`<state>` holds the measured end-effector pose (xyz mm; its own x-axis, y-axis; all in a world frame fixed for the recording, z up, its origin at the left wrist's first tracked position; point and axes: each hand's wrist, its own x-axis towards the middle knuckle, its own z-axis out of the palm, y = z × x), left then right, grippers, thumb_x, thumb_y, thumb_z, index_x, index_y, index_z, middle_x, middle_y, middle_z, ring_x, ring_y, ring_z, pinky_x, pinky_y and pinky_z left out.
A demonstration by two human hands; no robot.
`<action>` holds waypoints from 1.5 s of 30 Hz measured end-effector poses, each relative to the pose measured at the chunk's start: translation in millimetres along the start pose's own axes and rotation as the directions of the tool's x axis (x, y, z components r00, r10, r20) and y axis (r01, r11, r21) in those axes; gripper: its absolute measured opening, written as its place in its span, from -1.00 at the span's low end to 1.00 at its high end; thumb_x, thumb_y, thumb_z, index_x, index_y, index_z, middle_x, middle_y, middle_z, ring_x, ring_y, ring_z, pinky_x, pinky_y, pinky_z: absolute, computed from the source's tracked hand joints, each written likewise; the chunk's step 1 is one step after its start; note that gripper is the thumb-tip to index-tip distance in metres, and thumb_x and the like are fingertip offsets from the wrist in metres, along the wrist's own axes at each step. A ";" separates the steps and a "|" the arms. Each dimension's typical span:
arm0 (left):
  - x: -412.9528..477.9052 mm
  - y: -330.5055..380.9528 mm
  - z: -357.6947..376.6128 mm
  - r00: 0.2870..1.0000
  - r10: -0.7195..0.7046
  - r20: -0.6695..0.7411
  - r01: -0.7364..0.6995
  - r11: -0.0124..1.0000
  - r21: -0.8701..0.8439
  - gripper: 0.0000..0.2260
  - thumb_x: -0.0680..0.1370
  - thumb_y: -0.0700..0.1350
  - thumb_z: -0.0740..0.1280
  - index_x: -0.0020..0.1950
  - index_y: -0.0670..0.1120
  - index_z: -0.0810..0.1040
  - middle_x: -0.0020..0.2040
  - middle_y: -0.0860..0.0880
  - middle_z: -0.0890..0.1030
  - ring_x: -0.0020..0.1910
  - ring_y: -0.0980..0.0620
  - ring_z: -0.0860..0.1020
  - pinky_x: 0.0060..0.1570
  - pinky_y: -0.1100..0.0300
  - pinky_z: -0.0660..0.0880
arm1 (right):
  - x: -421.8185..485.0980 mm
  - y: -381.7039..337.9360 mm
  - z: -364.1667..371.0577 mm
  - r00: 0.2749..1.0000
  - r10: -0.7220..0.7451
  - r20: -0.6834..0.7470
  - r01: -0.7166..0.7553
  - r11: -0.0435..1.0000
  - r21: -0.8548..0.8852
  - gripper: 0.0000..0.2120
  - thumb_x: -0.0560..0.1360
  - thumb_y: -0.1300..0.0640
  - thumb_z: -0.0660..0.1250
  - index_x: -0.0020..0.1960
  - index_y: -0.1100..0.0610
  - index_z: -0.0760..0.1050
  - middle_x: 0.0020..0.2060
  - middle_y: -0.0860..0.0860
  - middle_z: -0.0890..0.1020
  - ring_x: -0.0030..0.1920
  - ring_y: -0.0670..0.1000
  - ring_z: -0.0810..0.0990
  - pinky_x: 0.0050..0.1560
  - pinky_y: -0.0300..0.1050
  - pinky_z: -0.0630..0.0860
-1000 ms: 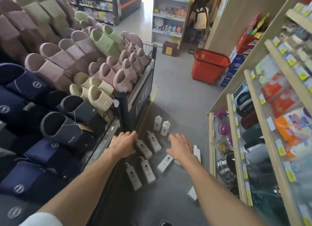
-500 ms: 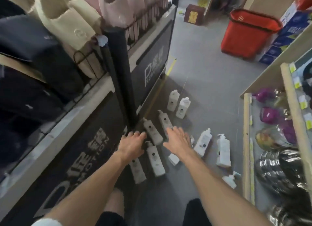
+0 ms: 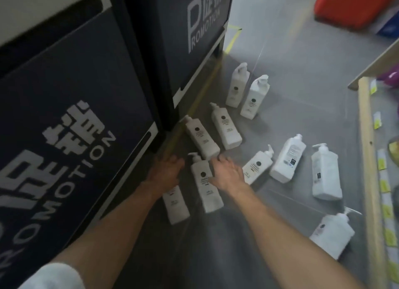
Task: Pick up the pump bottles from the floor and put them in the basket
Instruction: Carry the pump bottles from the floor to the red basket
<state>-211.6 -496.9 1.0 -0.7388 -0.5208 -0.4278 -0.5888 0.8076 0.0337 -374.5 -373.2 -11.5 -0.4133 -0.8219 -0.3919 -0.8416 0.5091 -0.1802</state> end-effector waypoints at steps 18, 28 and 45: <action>61.8 8.4 185.6 0.676 -0.691 0.257 0.564 0.261 -0.783 0.13 0.33 0.17 0.59 0.64 0.01 -0.11 0.52 -0.20 0.20 0.41 -0.27 0.33 0.25 -0.20 0.47 | 55.6 -5.0 132.0 0.994 0.109 0.009 -0.110 0.987 0.120 -0.32 0.46 -0.15 0.45 0.47 0.03 0.28 0.40 0.06 0.33 0.34 0.13 0.38 0.25 0.03 0.46; 83.2 19.7 214.5 0.558 -0.786 0.265 0.548 0.109 -0.829 0.14 0.31 -0.07 0.65 0.64 0.00 -0.09 0.45 -0.24 0.33 0.36 -0.26 0.42 0.21 -0.19 0.47 | 67.5 -5.2 164.1 0.972 0.228 -0.051 -0.205 0.937 0.283 -0.04 0.42 -0.19 0.48 0.59 0.11 0.05 0.34 0.04 0.36 0.31 0.07 0.41 0.18 -0.09 0.44; 41.8 27.7 117.4 0.677 -0.696 0.239 0.388 0.062 -0.919 -0.12 0.36 -0.21 0.59 0.55 -0.10 0.16 0.32 -0.13 0.47 0.24 -0.16 0.51 0.01 0.04 0.44 | 33.0 -22.4 96.4 0.901 0.426 0.079 -0.401 0.753 0.522 -0.31 0.31 -0.09 0.55 0.29 0.06 0.28 0.19 0.07 0.56 0.15 0.22 0.59 0.10 0.05 0.52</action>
<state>-220.4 -463.8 -122.0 -0.0120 -0.8484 -0.5292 -0.6249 -0.4067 0.6663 -335.7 -387.1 -107.4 -0.7031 -0.5040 -0.5016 -0.2863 0.8464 -0.4490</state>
